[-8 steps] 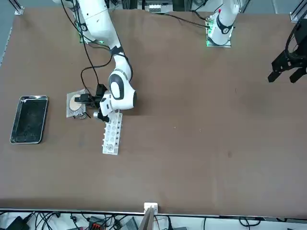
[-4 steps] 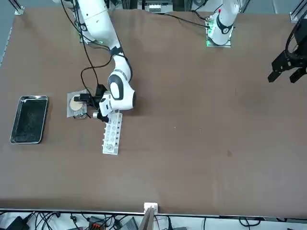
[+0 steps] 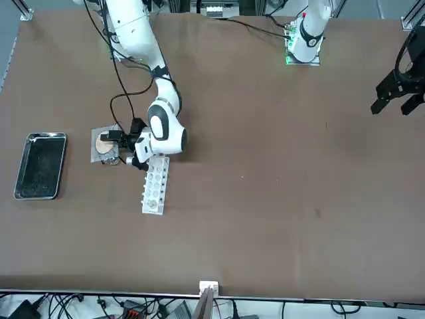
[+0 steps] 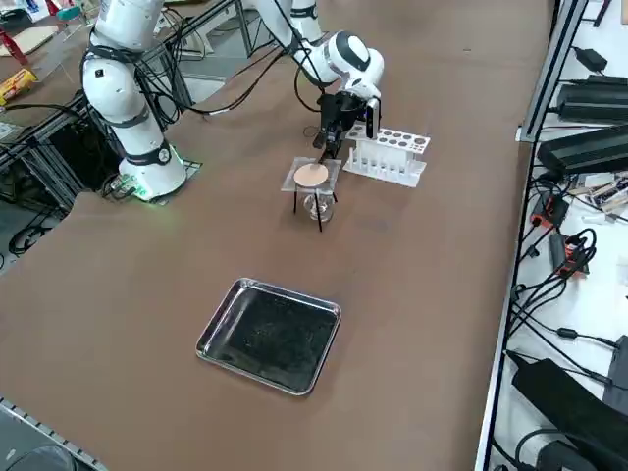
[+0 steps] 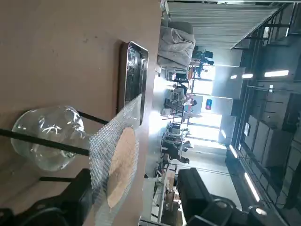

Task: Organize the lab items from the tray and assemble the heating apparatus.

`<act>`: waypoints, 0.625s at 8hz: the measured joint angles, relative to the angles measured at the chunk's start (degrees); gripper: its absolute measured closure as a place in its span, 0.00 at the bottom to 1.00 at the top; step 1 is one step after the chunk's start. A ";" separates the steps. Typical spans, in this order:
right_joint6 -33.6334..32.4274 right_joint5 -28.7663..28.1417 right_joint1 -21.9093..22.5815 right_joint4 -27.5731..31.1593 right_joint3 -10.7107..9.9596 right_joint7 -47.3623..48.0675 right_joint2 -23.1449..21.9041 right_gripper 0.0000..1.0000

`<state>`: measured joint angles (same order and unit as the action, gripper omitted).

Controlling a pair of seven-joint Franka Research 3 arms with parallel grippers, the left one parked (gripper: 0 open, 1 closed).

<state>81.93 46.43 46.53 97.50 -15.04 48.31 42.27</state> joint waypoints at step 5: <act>0.91 -2.31 0.06 -0.14 0.02 0.00 0.00 0.00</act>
<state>82.84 44.12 46.59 97.36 -15.02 48.31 42.27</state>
